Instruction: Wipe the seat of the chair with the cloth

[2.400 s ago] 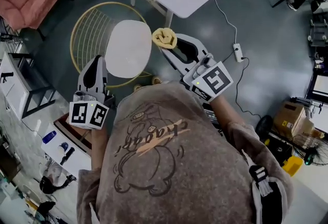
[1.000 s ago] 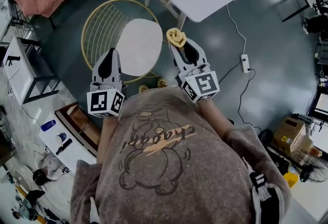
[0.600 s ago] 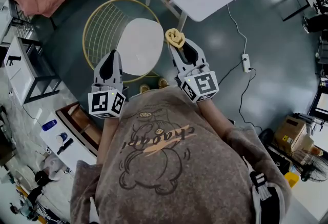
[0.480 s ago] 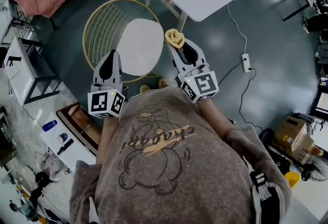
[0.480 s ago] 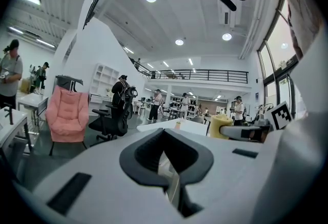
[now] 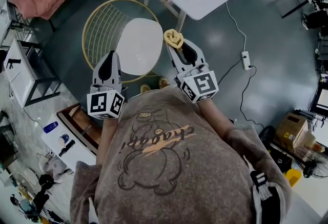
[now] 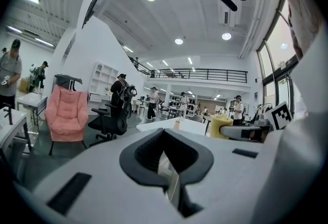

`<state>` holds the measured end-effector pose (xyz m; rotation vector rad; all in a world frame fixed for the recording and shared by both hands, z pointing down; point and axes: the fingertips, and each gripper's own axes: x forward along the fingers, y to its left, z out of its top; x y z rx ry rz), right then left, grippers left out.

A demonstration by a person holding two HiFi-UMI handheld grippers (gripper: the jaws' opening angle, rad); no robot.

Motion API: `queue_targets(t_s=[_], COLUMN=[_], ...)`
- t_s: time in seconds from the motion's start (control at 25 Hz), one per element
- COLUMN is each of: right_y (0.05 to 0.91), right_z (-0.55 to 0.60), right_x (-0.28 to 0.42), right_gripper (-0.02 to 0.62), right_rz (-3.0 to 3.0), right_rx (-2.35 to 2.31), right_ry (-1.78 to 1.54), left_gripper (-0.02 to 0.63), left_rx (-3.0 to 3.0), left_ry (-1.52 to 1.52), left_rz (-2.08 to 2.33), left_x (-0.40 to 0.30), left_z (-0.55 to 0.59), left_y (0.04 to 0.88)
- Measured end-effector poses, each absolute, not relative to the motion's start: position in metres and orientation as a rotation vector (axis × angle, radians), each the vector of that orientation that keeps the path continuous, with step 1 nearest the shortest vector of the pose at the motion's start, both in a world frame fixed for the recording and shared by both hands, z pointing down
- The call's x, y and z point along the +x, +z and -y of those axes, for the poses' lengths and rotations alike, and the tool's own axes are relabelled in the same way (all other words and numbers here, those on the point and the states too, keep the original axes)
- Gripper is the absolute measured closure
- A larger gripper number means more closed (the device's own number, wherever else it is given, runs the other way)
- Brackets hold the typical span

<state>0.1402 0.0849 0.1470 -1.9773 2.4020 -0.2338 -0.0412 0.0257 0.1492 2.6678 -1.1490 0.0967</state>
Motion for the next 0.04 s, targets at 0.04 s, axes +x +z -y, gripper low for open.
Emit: queue_targets(t_s=[0.04], right_y=[0.1471], right_z=[-0.0845], right_x=[0.1403], right_gripper=[0.466], right_rz=[-2.403], right_rx=[-1.976], right_ry=[-0.235], left_gripper=[0.598], left_rx=[2.664], left_ry=[0.101], left_rz=[1.149], left_x=[-0.0411], left_z=[-0.0253], left_y=[0.15])
